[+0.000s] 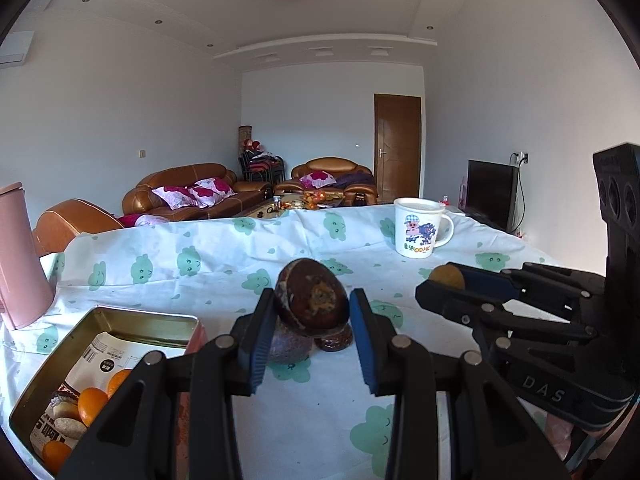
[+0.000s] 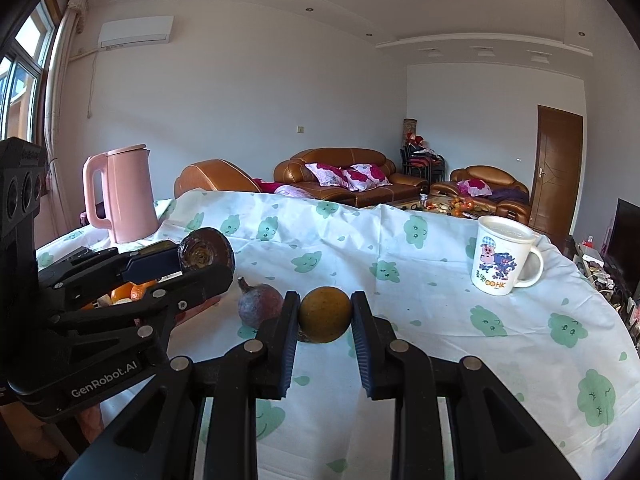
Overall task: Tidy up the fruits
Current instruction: 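Lift the brown cake and yellow fruit and carry them toward the tin, then lower both items into the tin and open both tools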
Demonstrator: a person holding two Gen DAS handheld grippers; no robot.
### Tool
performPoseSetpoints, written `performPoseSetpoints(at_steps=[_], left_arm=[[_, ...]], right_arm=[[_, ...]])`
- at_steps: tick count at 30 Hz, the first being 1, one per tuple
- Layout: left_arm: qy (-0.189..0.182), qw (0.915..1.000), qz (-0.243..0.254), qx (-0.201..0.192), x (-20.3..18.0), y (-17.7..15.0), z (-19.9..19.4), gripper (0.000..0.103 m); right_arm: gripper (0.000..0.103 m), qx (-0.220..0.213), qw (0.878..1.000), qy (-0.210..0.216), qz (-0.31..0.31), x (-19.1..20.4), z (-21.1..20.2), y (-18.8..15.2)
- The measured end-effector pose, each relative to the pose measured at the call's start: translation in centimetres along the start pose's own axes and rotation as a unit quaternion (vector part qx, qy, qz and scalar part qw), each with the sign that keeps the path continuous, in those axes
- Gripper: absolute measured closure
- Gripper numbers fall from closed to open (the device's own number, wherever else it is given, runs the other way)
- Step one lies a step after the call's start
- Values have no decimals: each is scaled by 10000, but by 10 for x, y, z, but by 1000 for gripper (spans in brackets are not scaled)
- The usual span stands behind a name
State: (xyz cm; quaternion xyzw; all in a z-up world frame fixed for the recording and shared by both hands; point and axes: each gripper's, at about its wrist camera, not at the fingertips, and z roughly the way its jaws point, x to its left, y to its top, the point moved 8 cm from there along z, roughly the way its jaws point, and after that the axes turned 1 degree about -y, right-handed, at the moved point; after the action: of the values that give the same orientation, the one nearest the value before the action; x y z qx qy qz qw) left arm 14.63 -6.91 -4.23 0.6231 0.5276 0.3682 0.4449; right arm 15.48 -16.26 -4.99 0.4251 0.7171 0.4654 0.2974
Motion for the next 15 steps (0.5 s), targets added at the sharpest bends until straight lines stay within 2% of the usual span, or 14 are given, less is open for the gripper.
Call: performPoseSetpoints(at_steps=[7, 15], left_arm=[[263, 9993, -229, 144, 45, -7, -11, 64], [685, 9948, -617, 434, 115, -16, -24, 64]], right_arm=[[75, 142, 9987, 447, -190, 44, 18, 11], [75, 421, 9930, 980, -513, 107, 48, 17]])
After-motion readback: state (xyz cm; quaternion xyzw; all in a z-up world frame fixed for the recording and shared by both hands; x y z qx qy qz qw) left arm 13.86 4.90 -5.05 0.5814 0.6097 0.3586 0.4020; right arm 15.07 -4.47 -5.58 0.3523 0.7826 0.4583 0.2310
